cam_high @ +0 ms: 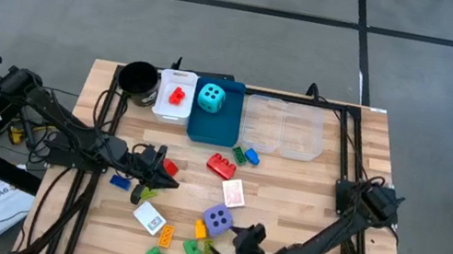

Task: Pick & Place Toys
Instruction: Put the violet dice into the blue bin

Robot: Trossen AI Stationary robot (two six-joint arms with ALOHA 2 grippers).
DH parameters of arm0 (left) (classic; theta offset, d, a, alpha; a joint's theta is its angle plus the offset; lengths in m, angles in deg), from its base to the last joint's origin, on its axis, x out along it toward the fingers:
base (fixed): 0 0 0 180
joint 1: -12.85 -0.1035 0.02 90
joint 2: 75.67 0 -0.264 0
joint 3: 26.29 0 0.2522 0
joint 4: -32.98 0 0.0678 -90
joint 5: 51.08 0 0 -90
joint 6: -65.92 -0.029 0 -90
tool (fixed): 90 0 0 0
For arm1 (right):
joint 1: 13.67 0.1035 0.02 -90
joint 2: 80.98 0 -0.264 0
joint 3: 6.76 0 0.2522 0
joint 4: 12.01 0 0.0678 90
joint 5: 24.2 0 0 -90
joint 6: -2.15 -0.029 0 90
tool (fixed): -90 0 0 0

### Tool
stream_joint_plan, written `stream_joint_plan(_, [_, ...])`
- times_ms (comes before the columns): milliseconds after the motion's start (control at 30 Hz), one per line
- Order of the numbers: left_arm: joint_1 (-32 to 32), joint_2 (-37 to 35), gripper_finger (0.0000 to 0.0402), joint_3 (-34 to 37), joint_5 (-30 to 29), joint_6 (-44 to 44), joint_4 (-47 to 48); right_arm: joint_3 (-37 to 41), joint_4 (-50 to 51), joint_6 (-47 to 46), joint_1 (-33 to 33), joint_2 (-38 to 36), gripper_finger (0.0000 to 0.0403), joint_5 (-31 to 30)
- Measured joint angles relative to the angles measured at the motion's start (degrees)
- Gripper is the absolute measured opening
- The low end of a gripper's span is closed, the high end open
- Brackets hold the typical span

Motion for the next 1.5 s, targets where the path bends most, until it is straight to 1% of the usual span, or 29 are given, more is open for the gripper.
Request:
stream_joint_plan(67, [0.55,1.41,0.0,-0.04,3.64,2.56,1.13,-0.21,-0.4,-1.48,0.02,1.11,0.04,0.65])
stream_joint_plan(133, [1.74,4.28,0.0,0.03,6.38,5.12,1.27,-0.18,0.46,-2.39,-0.02,1.32,0.04,0.83])
stream_joint_plan(200, [3.55,8.6,0.0,0.01,7.01,6.25,-1.02,-0.22,0.16,-2.32,-0.39,1.13,0.04,0.72])
stream_joint_plan(333, [5.53,19.89,0.0,-1.37,7.3,6.54,-10.1,-0.24,-0.27,1.14,-1.11,0.11,0.04,0.16])
stream_joint_plan(400, [5.74,25.32,0.0,-3.85,7.18,6.04,-12.01,-0.24,-0.31,2.47,-1.42,-0.54,0.04,0.12])
stream_joint_plan(567, [5.74,36.63,0.0,-12.37,7.01,2.29,-11.72,-1.65,1.53,4.69,-1.85,-1.21,0.04,0.1])
stream_joint_plan(733, [5.74,43.95,0.0,-21.86,7.81,-1.09,-4.01,-6.07,6.33,7.06,-1.7,-1.23,0.04,0.1])
stream_joint_plan(833, [5.74,46.24,0.0,-26.22,7.88,-2.3,1.39,-9.25,11.07,7.02,-1.57,-1.24,0.04,0.04])
stream_joint_plan(900, [5.74,47.27,0.0,-28.19,7.86,-2.43,3.04,-10.65,13.02,7.05,-1.28,-1.32,0.04,-0.27])
stream_joint_plan(1000, [5.74,47.42,0.0,-29.72,5.26,-2.51,5.61,-11.89,14.86,7.9,-0.8,-1.3,0.04,-1.81])
stream_joint_plan(1100, [5.7,47.39,0.0,-30.42,1.23,-2.92,8.47,-12.15,15.71,7.95,-0.06,-1.3,0.04,-3.04])
stream_joint_plan(1300, [5.42,47.39,0.0,-30.52,-0.8,-3.37,12.26,-12.13,17.33,6.14,1.07,-1.28,0.04,-3.15])
stream_joint_plan(1500, [5.42,47.39,0.0,-30.55,-1.28,-3.39,11.98,-12.13,17.39,5.93,1.1,-1.28,0.04,-3.49])
